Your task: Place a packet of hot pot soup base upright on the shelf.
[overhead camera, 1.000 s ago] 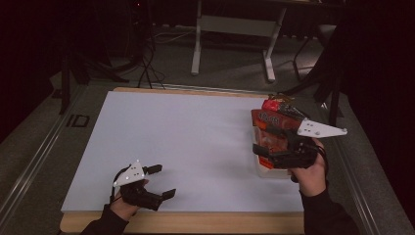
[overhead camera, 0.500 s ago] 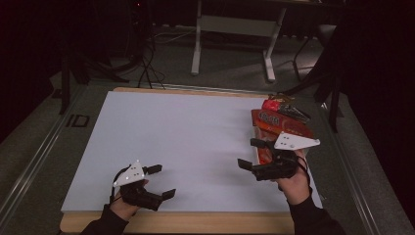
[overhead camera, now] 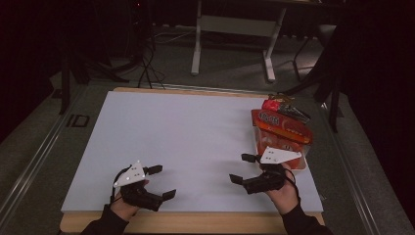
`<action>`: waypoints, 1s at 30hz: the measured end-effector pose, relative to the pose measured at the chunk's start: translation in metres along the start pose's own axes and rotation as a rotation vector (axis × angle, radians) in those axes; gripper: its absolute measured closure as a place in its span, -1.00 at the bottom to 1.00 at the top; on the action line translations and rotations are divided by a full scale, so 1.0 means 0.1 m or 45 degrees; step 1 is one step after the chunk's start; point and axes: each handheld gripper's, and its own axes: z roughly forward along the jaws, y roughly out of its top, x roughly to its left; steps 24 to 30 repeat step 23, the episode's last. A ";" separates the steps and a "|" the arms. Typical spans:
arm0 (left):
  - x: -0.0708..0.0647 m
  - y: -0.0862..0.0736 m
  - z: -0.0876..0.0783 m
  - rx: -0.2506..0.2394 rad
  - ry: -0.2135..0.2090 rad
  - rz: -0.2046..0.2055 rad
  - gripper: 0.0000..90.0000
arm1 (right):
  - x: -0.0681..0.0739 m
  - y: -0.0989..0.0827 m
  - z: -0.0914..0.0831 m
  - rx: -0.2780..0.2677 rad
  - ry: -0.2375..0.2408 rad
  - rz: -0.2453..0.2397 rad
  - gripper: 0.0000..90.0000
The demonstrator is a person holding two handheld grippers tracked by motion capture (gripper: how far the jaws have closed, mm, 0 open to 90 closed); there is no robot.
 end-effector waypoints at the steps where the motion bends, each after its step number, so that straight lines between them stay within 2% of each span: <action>1: 0.00 0.00 0.00 -0.002 -0.001 -0.002 -0.96 | -0.01 -0.02 0.00 0.005 0.003 0.005 -0.70; 8: -0.01 0.00 0.00 0.001 0.002 0.005 -0.96 | -0.02 -0.10 0.00 0.004 0.004 0.024 -0.69; 11: -0.01 0.00 0.00 0.002 0.000 0.006 -0.96 | -0.02 -0.16 0.00 0.034 -0.023 0.014 -0.69; 17: -0.02 -0.01 0.01 0.005 -0.005 0.013 -0.96 | -0.05 -0.26 0.02 0.062 -0.027 0.029 -0.69; 30: -0.02 -0.01 0.02 0.006 -0.006 0.017 -0.96 | -0.05 -0.28 0.03 0.073 -0.030 0.018 -0.69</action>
